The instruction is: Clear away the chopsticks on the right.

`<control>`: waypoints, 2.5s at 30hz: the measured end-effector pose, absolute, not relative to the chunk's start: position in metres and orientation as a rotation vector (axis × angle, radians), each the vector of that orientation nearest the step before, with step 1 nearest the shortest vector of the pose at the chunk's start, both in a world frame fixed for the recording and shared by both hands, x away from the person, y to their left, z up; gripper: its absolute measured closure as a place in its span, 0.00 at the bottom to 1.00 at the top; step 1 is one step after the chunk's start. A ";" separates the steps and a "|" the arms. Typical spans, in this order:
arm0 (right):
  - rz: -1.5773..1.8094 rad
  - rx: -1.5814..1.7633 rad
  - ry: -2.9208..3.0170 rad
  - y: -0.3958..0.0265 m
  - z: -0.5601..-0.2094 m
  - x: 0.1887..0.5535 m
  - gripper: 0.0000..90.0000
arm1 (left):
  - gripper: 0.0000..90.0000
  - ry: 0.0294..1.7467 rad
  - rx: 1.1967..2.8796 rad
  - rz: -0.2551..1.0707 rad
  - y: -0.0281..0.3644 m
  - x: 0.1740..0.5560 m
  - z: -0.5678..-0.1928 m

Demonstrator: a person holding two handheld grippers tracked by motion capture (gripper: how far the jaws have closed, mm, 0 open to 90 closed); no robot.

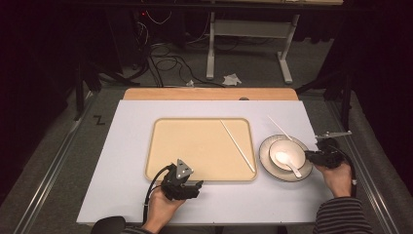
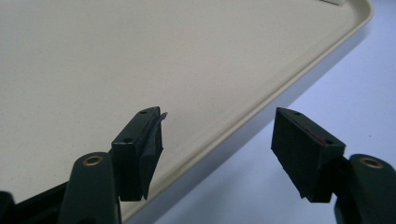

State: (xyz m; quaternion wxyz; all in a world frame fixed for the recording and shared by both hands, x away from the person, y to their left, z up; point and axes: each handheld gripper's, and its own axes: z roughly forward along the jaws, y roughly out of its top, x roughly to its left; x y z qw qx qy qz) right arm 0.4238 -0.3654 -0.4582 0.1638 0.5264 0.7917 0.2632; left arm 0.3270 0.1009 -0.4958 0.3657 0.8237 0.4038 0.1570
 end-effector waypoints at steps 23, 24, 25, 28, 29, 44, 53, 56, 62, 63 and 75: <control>0.727 1.510 2.317 -0.362 -0.466 0.435 0.95 | 0.38 1.065 2.104 0.413 0.106 0.322 -0.497; 0.743 1.516 2.304 -0.363 -0.465 0.435 0.95 | 0.38 1.064 2.106 0.413 0.106 0.322 -0.497; 0.748 1.515 2.302 -0.364 -0.464 0.435 0.95 | 0.38 1.063 2.106 0.413 0.106 0.322 -0.497; 0.764 1.523 2.296 -0.365 -0.462 0.434 0.95 | 0.38 1.062 2.105 0.409 0.106 0.322 -0.496; 0.769 1.526 2.294 -0.365 -0.462 0.433 0.95 | 0.38 1.061 2.104 0.409 0.106 0.322 -0.496; 0.909 1.530 2.230 -0.372 -0.446 0.413 0.95 | 0.38 1.018 2.131 0.389 0.097 0.330 -0.497; 0.970 1.508 2.199 -0.373 -0.435 0.399 0.95 | 0.38 0.998 2.150 0.372 0.089 0.336 -0.498; 0.982 1.498 2.189 -0.372 -0.431 0.394 0.95 | 0.38 0.989 2.154 0.370 0.087 0.337 -0.498; 1.010 1.470 2.168 -0.369 -0.419 0.384 0.95 | 0.38 0.975 2.161 0.363 0.084 0.339 -0.499; 1.012 1.463 2.170 -0.367 -0.418 0.383 0.95 | 0.38 0.973 2.161 0.362 0.083 0.340 -0.499; 1.023 1.372 2.211 -0.340 -0.403 0.369 0.95 | 0.38 0.951 2.171 0.354 0.079 0.343 -0.498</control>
